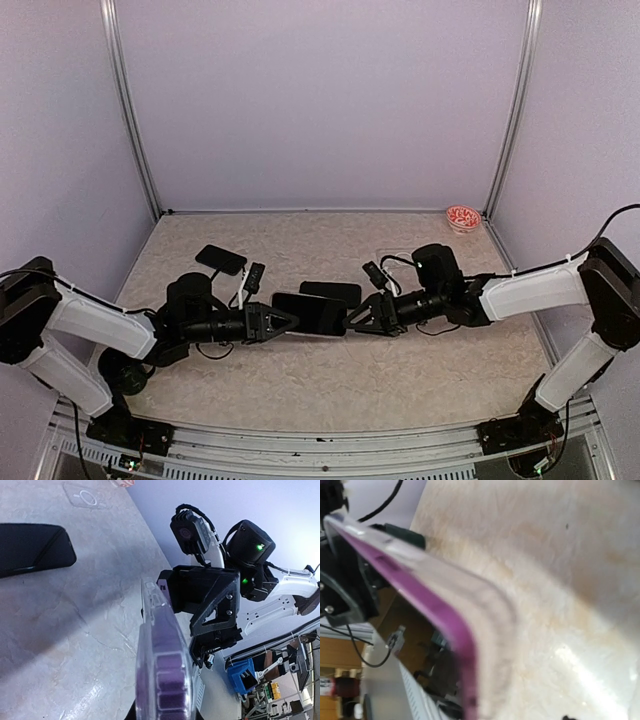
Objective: Put the phone into the phone case
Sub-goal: Pick up the phone with the phone case from the center of the board, then press the bottom corners of the phone case.
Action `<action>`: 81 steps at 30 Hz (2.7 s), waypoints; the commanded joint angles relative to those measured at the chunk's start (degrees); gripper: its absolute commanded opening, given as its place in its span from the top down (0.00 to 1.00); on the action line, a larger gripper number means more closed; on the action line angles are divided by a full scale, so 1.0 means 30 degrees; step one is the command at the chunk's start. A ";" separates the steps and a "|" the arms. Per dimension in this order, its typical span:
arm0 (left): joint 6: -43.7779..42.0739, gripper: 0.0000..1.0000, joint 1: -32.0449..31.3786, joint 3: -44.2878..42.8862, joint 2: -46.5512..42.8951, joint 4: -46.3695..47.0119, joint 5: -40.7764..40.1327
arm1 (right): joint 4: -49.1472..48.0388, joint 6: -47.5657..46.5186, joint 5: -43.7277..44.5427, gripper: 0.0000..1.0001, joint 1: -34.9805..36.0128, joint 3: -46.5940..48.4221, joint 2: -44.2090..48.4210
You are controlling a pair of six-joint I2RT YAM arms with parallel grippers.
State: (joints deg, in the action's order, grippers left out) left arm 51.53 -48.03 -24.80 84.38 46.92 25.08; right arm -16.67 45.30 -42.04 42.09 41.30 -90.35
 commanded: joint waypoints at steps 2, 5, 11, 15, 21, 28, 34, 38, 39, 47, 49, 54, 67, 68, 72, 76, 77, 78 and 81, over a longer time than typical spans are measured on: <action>-0.2622 0.88 0.0088 -0.0222 -0.2149 0.0404 0.0641 | 0.1596 -0.2980 0.0382 0.29 -0.0500 0.0226 0.2022; -0.3266 0.89 0.0045 -0.0161 -0.3095 0.0038 0.0685 | 0.1160 -0.3673 -0.0073 0.27 -0.0549 0.0089 0.2557; -0.4257 0.91 -0.0041 -0.0379 -0.4150 -0.0573 0.1623 | -0.0423 -0.4168 -0.2659 0.27 -0.0576 0.0017 0.2912; -0.5052 0.91 -0.0181 -0.0821 -0.4304 -0.1583 0.2545 | 0.1105 -0.5927 -0.3736 0.26 -0.0590 0.0976 0.3137; -0.6014 0.91 -0.0328 -0.1136 -0.5047 -0.2567 0.3742 | 0.2985 -0.7672 -0.4050 0.26 -0.0632 0.1655 0.3688; -0.7033 0.91 -0.0520 -0.1684 -0.5538 -0.3782 0.5012 | 0.1800 -0.7156 -0.6616 0.27 -0.0656 0.1346 0.3237; -0.7972 0.92 -0.0756 -0.2567 -0.5093 -0.5398 0.5787 | 0.1409 -0.7107 -0.8145 0.30 -0.0601 0.1344 0.3238; -0.8137 0.92 -0.0851 -0.2733 -0.5004 -0.5619 0.5843 | 0.0755 -0.6754 -0.9208 0.33 -0.0445 0.1145 0.3241; -0.8172 0.92 -0.0885 -0.2770 -0.4987 -0.5667 0.5847 | 0.0737 -0.6692 -0.9331 0.34 -0.0410 0.1131 0.3113; -0.8502 0.91 -0.0949 -0.3215 -0.4465 -0.6299 0.5745 | 0.0372 -0.6370 -0.9804 0.44 -0.0030 0.1058 0.2328; -0.8528 0.92 -0.0953 -0.3269 -0.4414 -0.6311 0.5739 | 0.0398 -0.6368 -0.9791 0.47 0.0010 0.1099 0.2271; -0.8649 0.92 -0.0969 -0.3423 -0.4367 -0.6578 0.5732 | 0.0635 -0.6477 -0.9751 0.51 0.0206 0.1295 0.2088; -0.8620 0.92 -0.0975 -0.3424 -0.4260 -0.6592 0.5453 | 0.1860 -0.7361 -0.9441 0.67 0.0846 0.1833 0.1522; -0.8621 0.92 -0.0981 -0.3424 -0.4251 -0.6587 0.5426 | 0.1867 -0.7365 -0.9440 0.69 0.0861 0.1869 0.1479; -0.8621 0.92 -0.0982 -0.3428 -0.4199 -0.6557 0.5380 | 0.1893 -0.7409 -0.9475 0.78 0.0962 0.1991 0.1297; -0.8621 0.93 -0.0975 -0.3424 -0.4161 -0.6559 0.5292 | 0.1959 -0.7438 -0.9511 0.84 0.1050 0.2125 0.1128; -0.8621 0.92 -0.0981 -0.3424 -0.4161 -0.6581 0.5285 | 0.2026 -0.7455 -0.9511 0.85 0.1058 0.2180 0.1113; -0.8647 0.93 -0.0982 -0.3424 -0.4183 -0.6585 0.5255 | 0.2075 -0.7461 -0.9511 0.87 0.1078 0.2198 0.1086; -0.8651 0.92 -0.0982 -0.3409 -0.4231 -0.6618 0.5119 | 0.2252 -0.7536 -0.9479 0.91 0.1088 0.2337 0.1025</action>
State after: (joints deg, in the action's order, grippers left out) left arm 26.83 -50.89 -32.42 71.75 23.44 42.22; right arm -11.14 22.39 -69.65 43.88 46.09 -86.41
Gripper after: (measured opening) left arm 0.113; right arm 0.115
